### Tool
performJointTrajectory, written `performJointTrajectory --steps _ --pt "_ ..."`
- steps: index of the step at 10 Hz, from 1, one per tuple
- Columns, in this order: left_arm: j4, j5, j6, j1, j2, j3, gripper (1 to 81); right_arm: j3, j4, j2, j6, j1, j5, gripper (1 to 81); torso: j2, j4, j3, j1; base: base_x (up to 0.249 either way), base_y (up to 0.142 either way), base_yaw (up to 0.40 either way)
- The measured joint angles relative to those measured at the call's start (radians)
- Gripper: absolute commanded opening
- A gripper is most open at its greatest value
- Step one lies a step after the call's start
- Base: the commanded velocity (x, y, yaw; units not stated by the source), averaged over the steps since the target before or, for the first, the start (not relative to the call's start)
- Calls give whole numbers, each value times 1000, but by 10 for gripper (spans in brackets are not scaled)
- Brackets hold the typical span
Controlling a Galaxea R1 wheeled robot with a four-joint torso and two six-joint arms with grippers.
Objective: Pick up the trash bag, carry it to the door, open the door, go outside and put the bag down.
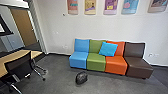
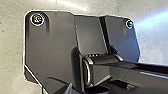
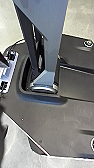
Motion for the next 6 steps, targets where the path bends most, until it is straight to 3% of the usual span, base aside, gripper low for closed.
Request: performJointTrajectory --steps 3,6 --pt "0 0 0 0 1 0 811 -5 1 -9 0 -5 10 811 0 0 0 0 95 0 0" --pt "0 2 0 0 3 0 811 -7 2 -17 0 -7 11 811 0 0 0 0 95 63 0"
